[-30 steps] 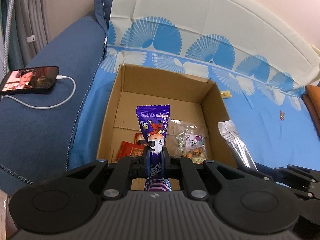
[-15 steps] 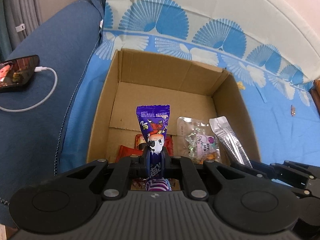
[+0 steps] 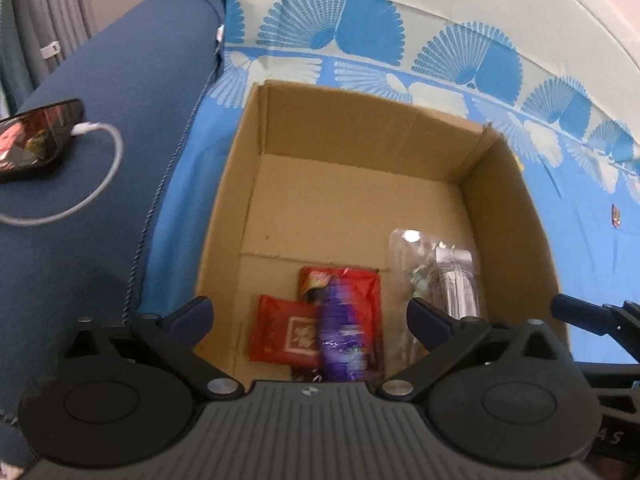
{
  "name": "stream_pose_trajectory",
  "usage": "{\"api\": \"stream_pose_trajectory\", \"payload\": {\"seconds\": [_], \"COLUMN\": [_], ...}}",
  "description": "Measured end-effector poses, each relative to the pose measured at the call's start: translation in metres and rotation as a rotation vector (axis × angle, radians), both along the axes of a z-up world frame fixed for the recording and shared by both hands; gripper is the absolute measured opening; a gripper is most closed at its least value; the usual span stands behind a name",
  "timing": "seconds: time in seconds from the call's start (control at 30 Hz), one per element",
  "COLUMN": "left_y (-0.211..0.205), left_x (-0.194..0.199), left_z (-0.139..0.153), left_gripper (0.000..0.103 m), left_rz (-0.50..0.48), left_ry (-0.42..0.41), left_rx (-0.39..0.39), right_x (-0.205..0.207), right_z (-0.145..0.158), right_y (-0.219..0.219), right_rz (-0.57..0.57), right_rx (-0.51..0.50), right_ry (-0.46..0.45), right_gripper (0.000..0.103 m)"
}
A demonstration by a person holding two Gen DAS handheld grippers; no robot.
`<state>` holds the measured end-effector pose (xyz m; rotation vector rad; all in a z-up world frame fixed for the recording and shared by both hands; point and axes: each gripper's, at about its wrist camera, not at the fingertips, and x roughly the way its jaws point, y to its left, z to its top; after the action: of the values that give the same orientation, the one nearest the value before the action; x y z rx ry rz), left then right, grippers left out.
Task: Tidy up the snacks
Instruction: 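Open both tools to drop the purple pouch and silver stick pack into the box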
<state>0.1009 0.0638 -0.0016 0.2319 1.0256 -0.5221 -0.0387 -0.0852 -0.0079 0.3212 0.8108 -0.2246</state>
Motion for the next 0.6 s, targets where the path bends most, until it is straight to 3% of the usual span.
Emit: {"api": "stream_pose_trajectory", "payload": {"seconds": [0.23,0.6], "left_y": [0.028,0.062], "left_x": [-0.049,-0.135], "left_z": [0.020,0.053], "left_gripper": [0.103,0.103], "left_rz": [-0.008,0.029], "left_ry": [-0.022,-0.133], "left_rx": [0.017,0.007], "right_x": [-0.036,-0.123], "right_z": [0.018,0.056], "right_y": [0.023,0.066], "right_rz": [0.030,0.036], "right_rx": [0.026,-0.115], "right_ry": [-0.009,-0.111], "right_gripper": [0.084,0.093]}}
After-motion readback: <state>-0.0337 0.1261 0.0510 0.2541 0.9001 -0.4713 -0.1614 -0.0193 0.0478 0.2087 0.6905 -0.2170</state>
